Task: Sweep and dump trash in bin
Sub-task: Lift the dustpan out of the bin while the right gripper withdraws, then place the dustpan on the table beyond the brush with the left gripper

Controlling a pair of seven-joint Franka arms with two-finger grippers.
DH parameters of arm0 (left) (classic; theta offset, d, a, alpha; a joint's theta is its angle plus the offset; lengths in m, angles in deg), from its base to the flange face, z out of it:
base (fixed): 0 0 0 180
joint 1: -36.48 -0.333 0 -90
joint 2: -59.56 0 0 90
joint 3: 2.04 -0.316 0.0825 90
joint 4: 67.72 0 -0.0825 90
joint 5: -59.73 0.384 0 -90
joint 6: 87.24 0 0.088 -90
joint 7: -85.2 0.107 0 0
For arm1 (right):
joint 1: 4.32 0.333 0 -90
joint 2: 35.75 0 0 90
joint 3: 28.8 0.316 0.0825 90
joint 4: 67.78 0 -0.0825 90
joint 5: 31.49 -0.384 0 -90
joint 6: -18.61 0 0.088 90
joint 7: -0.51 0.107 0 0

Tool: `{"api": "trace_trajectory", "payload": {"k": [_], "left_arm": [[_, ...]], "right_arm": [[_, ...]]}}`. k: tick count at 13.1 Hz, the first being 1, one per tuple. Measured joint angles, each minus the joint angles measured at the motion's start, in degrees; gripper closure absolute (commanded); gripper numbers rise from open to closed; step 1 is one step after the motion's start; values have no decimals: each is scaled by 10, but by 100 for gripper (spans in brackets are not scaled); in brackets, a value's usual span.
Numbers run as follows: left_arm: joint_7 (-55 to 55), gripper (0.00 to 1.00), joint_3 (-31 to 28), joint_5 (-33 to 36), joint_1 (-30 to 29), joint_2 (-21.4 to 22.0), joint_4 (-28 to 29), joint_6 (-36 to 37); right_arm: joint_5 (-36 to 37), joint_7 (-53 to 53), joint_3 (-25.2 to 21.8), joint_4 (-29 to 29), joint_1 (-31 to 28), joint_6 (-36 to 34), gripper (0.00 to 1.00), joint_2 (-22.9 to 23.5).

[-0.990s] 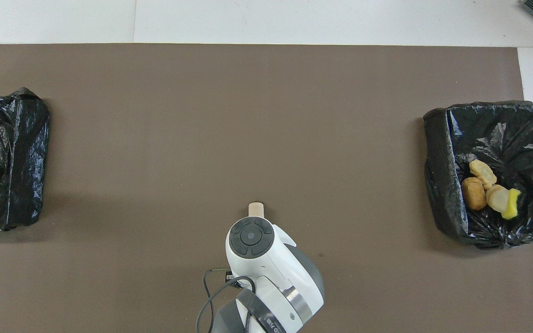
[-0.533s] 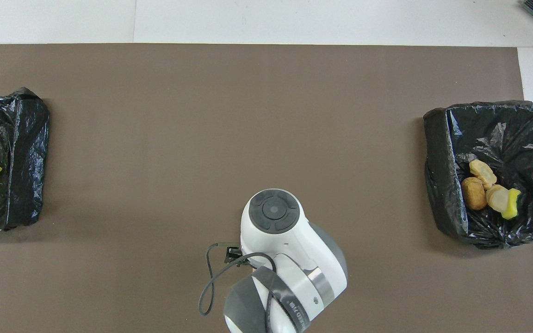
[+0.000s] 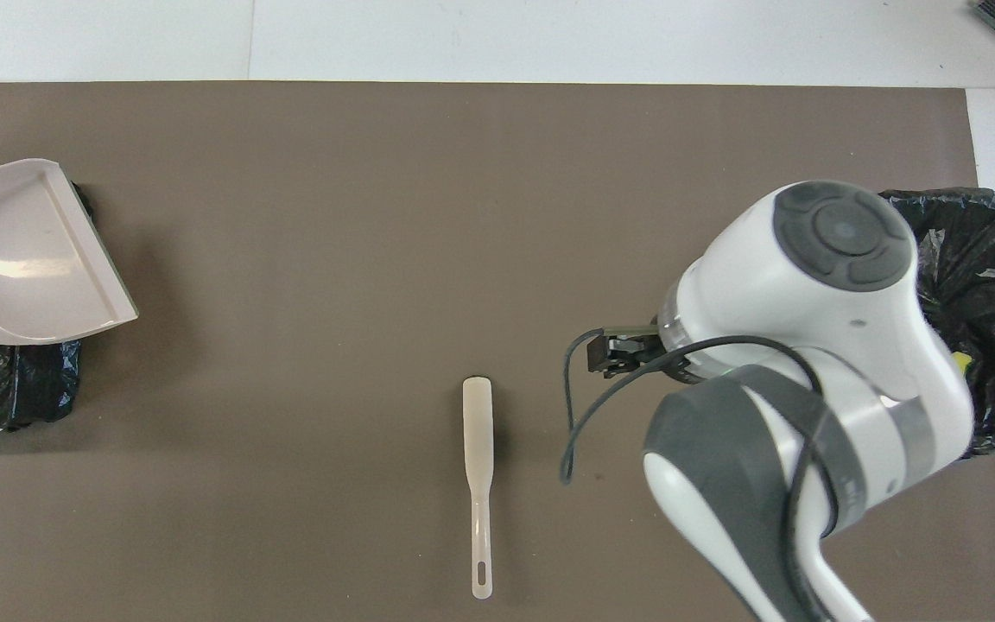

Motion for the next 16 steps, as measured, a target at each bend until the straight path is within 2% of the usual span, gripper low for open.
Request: {"api": "trace_trajectory", "payload": {"k": [3,5,8,10,13,16], "left_arm": [[-192,100,3,-70,56,11,41,13],[-310,100,5,-112,94,11,53,15],[-513,100,5,-151,175,6,61,17],[-658,100,7,-177,263,-13,62,0],[-785,100,8,-232,360,-49,55,-53],[-894,100,7,-248,439,-112,-9,-76]], "right_arm": [[41,-111,-10,26,-85,3,0,0],[65,-149,-11,59,-117,-9,0,-2],[70,-160,-11,118,-146,-89,0,-7],[70,-160,-11,130,-148,-102,0,-24],[70,-160,-13,130,-149,-103,0,-34],[70,-160,-23,129,-151,-103,0,-33]]}}
